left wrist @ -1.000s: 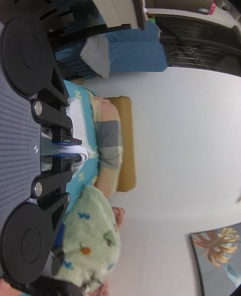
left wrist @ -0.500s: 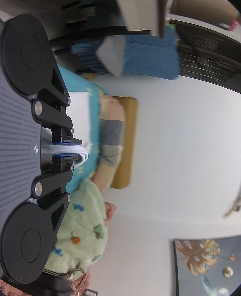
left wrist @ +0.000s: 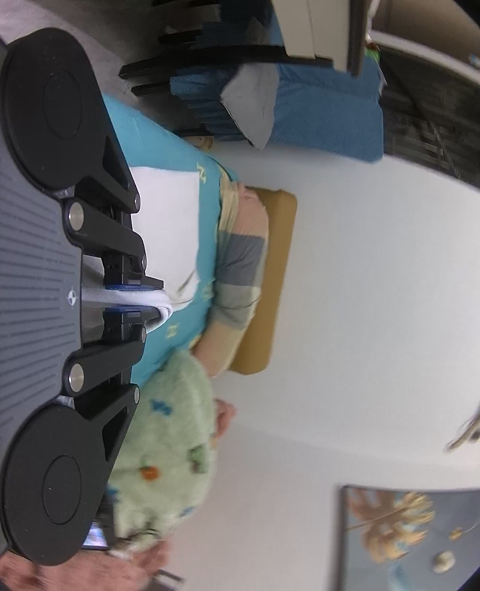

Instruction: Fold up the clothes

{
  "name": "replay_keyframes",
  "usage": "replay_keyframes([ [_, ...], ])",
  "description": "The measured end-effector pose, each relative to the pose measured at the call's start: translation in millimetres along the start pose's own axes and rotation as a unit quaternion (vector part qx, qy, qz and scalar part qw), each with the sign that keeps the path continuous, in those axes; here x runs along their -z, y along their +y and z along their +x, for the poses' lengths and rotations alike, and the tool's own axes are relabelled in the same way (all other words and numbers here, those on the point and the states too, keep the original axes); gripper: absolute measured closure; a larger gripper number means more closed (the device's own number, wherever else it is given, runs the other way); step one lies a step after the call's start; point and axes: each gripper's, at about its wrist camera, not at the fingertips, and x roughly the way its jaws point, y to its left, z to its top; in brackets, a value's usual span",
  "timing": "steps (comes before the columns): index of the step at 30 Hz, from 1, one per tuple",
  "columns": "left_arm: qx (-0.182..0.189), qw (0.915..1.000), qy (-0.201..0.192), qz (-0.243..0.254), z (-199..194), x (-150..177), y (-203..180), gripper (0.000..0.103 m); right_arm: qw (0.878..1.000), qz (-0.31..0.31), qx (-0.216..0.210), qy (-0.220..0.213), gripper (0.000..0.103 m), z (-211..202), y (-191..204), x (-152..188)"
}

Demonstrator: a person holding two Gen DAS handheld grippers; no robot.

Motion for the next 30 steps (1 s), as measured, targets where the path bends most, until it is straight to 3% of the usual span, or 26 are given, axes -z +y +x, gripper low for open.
replay_keyframes([
  [2, -0.001, 0.9997, -0.001, -0.025, -4, -6, 8, 0.095, 0.999, 0.025, 0.008, -0.03, 0.0, -11, -11, -5],
  [4, -0.004, 0.9992, 0.003, -0.039, -6, -9, 14, 0.095, 0.991, 0.02, 0.031, -0.126, 0.0, -41, -14, -17],
  [7, -0.005, 0.9991, 0.021, -0.037, -4, -10, 17, 0.095, 0.963, 0.004, 0.046, -0.265, 0.0, -87, -16, -31],
  [10, -0.003, 0.9986, 0.048, -0.023, 4, -5, 12, 0.094, 0.94, -0.026, 0.041, -0.337, 0.0, -111, -13, -36],
  [14, -0.009, 0.9958, 0.09, 0.009, 18, 6, 1, 0.088, 0.935, -0.058, 0.032, -0.349, 0.0, -117, -4, -35],
  [20, -0.05, 0.988, 0.126, 0.075, 44, 33, -25, 0.061, 0.936, -0.061, 0.011, -0.348, 0.0, -122, 4, -27],
  [22, -0.08, 0.9838, 0.121, 0.105, 48, 40, -32, 0.056, 0.935, -0.058, 0.006, -0.35, 0.0, -122, 2, -29],
  [24, -0.135, 0.9752, 0.124, 0.124, 52, 45, -35, 0.053, 0.934, -0.05, 0.013, -0.353, 0.0, -124, -1, -29],
  [27, -0.187, 0.9677, 0.157, 0.064, 48, 45, -13, 0.048, 0.935, -0.023, 0.059, -0.349, 0.0, -119, -13, -33],
  [30, -0.188, 0.9696, 0.156, -0.012, 25, 33, 10, 0.026, 0.941, -0.003, 0.094, -0.324, 0.0, -102, -26, -37],
])
